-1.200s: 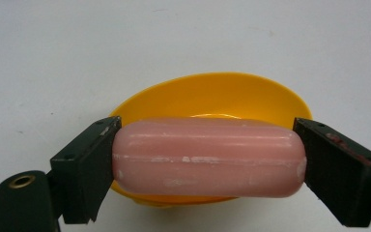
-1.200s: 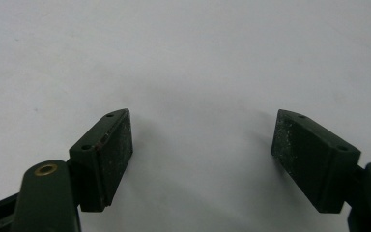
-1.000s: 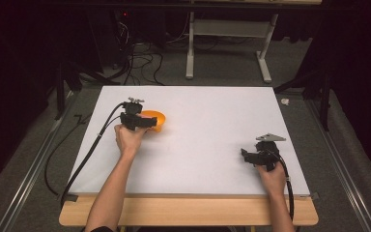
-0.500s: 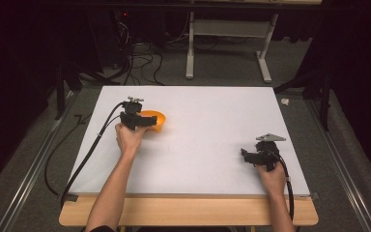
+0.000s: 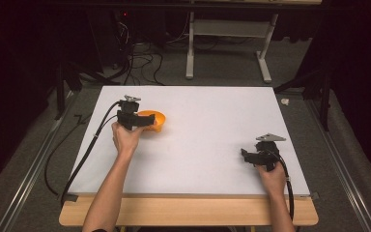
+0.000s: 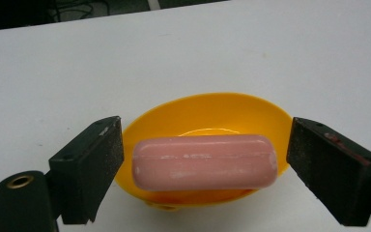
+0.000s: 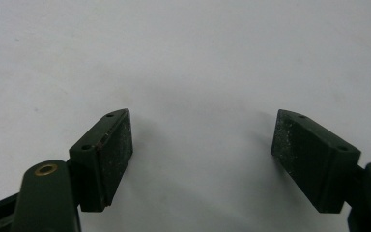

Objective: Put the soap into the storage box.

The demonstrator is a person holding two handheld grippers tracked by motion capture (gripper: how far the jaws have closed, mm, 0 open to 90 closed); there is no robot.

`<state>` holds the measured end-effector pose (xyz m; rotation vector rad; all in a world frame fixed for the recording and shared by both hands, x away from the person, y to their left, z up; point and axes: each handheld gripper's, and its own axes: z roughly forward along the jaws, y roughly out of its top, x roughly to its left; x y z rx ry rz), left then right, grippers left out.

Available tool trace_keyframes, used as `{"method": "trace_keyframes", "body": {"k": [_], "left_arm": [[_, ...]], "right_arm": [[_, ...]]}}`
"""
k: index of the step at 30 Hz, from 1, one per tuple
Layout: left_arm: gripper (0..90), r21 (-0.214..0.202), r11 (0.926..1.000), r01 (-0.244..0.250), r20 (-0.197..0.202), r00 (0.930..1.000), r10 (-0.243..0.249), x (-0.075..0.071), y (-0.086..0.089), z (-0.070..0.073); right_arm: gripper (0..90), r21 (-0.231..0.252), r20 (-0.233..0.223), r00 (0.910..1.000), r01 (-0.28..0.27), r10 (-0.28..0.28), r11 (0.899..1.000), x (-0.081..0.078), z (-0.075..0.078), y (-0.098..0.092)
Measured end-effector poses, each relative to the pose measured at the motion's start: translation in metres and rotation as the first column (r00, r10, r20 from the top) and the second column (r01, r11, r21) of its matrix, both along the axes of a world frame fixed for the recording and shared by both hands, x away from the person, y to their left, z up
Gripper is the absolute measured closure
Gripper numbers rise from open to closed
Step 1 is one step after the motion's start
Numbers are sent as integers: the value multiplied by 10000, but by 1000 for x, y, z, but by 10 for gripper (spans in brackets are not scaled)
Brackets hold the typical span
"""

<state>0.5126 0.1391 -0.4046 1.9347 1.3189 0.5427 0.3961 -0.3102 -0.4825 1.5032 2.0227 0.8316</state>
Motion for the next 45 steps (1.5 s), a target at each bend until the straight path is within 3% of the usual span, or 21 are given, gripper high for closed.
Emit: {"method": "trace_keyframes", "body": {"k": [21,26,38,41,45], "left_arm": [[151,-7,10000,93,459,9989,-92,-26,18,14],[153,-180,9998,116,584,9982,-105,-33,23,18],[159,-332,9988,353,593,9977,-332,-53,33,14],[159,26,9991,423,505,9978,-423,-56,33,11],[161,-130,9991,414,544,9977,-406,-61,36,9]], "right_arm": [[230,-11,14,10000,-12,12,10000,0,0,0],[230,-21,12,10000,-18,18,10000,0,0,0],[230,-12,16,10000,-12,12,10000,0,0,0],[230,-11,15,10000,-14,14,10000,0,0,0],[230,-11,15,10000,-13,13,10000,0,0,0]]}}
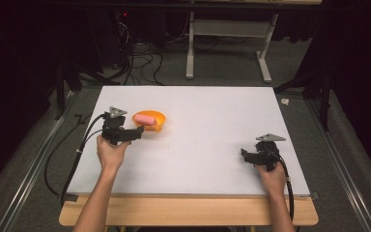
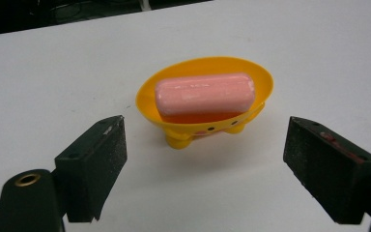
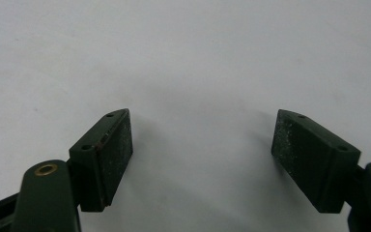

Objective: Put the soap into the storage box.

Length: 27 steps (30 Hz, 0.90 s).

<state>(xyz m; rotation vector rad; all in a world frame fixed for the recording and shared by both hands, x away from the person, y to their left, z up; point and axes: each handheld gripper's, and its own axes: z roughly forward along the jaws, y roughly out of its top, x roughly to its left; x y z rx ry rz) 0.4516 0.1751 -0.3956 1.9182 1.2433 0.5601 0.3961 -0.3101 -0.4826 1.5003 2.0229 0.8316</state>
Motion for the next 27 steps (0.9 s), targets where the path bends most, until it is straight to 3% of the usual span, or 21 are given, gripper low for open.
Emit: {"method": "trace_keyframes", "body": {"k": [15,27], "left_arm": [[161,-99,9999,83,-43,10000,-83,-25,5,-15],[162,-171,9997,187,-129,9997,-189,-36,5,-27]], "right_arm": [[230,3,-7,10000,10,-10,10000,0,0,0],[230,3,-7,10000,13,-13,10000,0,0,0]]}}
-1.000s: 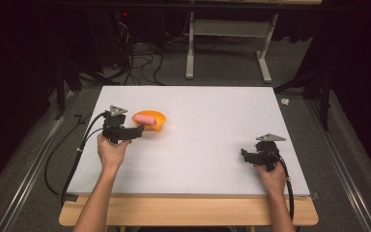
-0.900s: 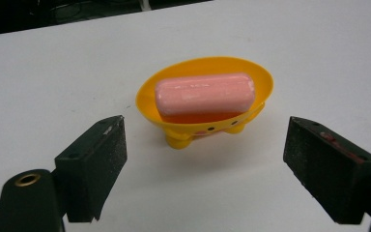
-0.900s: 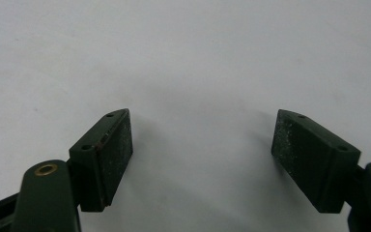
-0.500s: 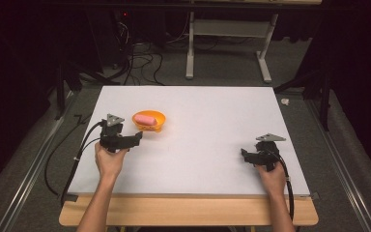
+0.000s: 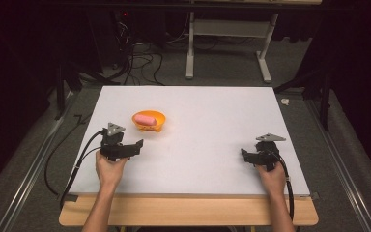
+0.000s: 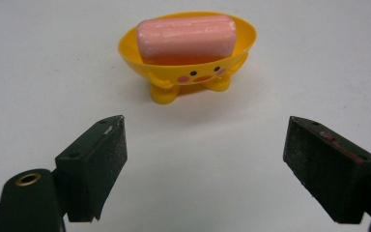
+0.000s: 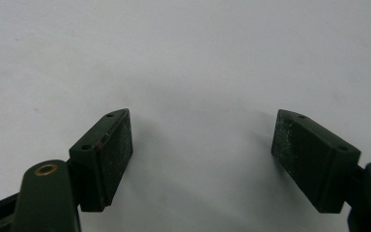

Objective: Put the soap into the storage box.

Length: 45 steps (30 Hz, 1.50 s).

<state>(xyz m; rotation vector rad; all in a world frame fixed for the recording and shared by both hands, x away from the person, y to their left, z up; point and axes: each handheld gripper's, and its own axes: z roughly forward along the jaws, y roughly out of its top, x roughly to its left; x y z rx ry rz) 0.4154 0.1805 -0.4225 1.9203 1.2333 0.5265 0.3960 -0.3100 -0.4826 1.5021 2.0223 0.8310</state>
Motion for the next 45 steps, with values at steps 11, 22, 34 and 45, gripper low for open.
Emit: {"method": "trace_keyframes", "body": {"k": [11,22,34,45], "left_arm": [[162,231,9997,-33,-286,9996,40,-4,-1,-17],[162,417,9991,-12,-432,9991,30,-4,-5,-29],[160,729,9973,-49,-714,9974,102,4,-8,-50],[153,1084,9941,-55,-653,9978,126,7,-14,-64]], "right_arm": [[230,-2,-1,10000,0,0,10000,0,0,0],[230,-12,9,10000,-2,2,10000,0,0,0],[230,10,-10,10000,12,-12,10000,0,0,0],[230,4,-4,10000,12,-12,10000,0,0,0]]}}
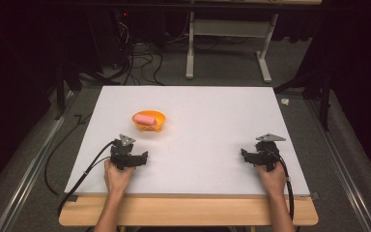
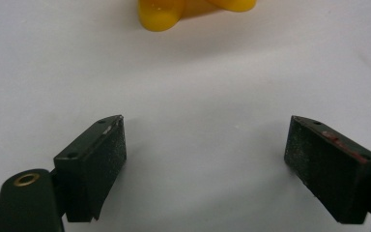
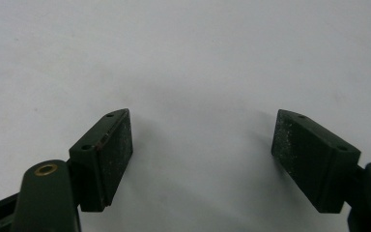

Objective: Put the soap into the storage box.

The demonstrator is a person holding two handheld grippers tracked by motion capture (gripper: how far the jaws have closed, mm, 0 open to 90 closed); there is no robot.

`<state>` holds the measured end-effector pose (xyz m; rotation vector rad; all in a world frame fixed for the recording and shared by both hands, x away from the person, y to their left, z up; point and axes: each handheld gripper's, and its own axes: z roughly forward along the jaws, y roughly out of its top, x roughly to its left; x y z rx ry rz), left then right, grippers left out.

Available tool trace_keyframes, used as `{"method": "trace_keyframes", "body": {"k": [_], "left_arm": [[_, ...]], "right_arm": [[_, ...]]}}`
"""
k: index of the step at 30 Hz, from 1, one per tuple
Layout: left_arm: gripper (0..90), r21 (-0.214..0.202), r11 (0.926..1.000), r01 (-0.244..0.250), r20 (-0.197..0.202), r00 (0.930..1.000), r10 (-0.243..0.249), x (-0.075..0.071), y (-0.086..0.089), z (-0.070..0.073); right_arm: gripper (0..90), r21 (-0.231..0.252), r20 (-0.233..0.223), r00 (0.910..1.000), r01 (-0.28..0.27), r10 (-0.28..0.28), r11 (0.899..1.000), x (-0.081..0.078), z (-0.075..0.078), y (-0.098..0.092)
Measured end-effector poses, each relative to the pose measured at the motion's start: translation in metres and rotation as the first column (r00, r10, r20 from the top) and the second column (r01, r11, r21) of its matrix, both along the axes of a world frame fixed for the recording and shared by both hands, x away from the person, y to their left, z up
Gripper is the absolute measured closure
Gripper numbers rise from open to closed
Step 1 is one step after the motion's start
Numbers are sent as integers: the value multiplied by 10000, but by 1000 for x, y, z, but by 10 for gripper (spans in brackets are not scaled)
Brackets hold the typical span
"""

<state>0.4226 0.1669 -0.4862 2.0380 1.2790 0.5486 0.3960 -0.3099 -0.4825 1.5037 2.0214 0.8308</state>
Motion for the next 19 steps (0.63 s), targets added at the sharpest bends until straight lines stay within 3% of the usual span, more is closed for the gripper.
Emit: {"method": "trace_keyframes", "body": {"k": [4,19], "left_arm": [[149,-247,9997,21,-49,10000,-22,1,2,-2],[145,-322,9995,42,-21,10000,-43,1,3,-2]], "right_arm": [[230,-3,1,10000,2,-2,10000,0,0,0],[230,2,-4,10000,3,-3,10000,0,0,0]]}}
